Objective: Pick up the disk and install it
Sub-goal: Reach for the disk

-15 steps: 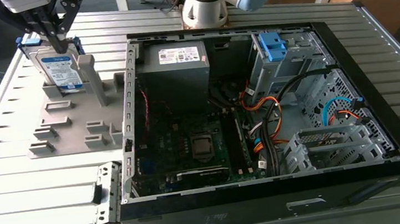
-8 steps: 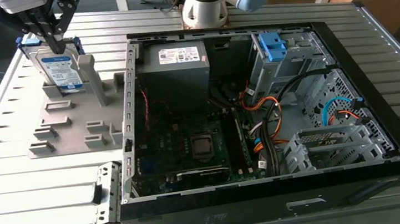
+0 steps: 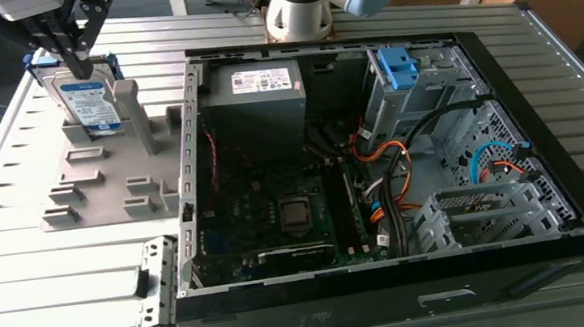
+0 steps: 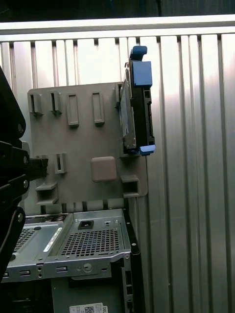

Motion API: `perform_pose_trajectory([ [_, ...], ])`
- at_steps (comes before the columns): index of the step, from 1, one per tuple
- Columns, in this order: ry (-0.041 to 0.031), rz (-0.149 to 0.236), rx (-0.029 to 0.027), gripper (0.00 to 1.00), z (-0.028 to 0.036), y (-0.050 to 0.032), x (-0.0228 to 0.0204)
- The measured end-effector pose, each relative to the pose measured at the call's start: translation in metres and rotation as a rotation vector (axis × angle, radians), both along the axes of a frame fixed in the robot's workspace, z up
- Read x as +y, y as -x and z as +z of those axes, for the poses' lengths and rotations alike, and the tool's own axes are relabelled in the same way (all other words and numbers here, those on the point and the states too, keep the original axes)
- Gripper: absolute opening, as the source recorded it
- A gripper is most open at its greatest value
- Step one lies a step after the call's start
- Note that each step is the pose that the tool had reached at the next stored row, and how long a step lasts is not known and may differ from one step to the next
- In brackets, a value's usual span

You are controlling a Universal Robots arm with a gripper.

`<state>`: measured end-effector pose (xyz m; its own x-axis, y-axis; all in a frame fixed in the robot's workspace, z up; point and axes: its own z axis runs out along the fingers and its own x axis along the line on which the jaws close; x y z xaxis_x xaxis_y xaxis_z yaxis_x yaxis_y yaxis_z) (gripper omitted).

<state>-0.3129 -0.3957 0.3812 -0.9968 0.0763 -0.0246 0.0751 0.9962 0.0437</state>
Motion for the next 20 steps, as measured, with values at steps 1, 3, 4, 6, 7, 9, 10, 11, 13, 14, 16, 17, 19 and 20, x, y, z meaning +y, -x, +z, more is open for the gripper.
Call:
perform_pose_trajectory([
  [1, 0.0000, 0.000, 0.0000, 0.11, -0.0001, 0.0005, 0.0000],
  [3, 0.0000, 0.000, 0.0001, 0.11, -0.0002, 0.0015, 0.0000],
  [4, 0.0000, 0.000, 0.0000, 0.11, -0.0002, 0.0021, 0.0000],
  [6, 0.0000, 0.000, 0.0000, 0.11, -0.0004, 0.0031, 0.0000],
  [7, 0.0000, 0.000, -0.0001, 0.11, -0.0005, 0.0035, 0.0000],
  [9, 0.0000, 0.000, 0.0000, 0.11, -0.0006, 0.0045, 0.0000],
  [10, 0.0000, 0.000, 0.0000, 0.11, -0.0006, 0.0050, 0.0000],
  [11, 0.0000, 0.000, 0.0000, 0.11, -0.0007, 0.0055, 0.0000],
  [13, 0.0000, 0.000, 0.0001, 0.11, -0.0008, 0.0065, 0.0000],
  [14, 0.0000, 0.000, 0.0000, 0.11, -0.0008, 0.0070, 0.0000],
  [16, 0.0000, 0.000, 0.0000, 0.11, -0.0009, 0.0080, 0.0000],
  [17, 0.0001, 0.000, 0.0001, 0.11, -0.0010, 0.0085, 0.0000],
  [19, 0.0000, 0.000, 0.0000, 0.11, -0.0011, 0.0094, 0.0000],
  [20, 0.0000, 0.000, -0.0001, 0.11, -0.0012, 0.0098, 0.0000],
])
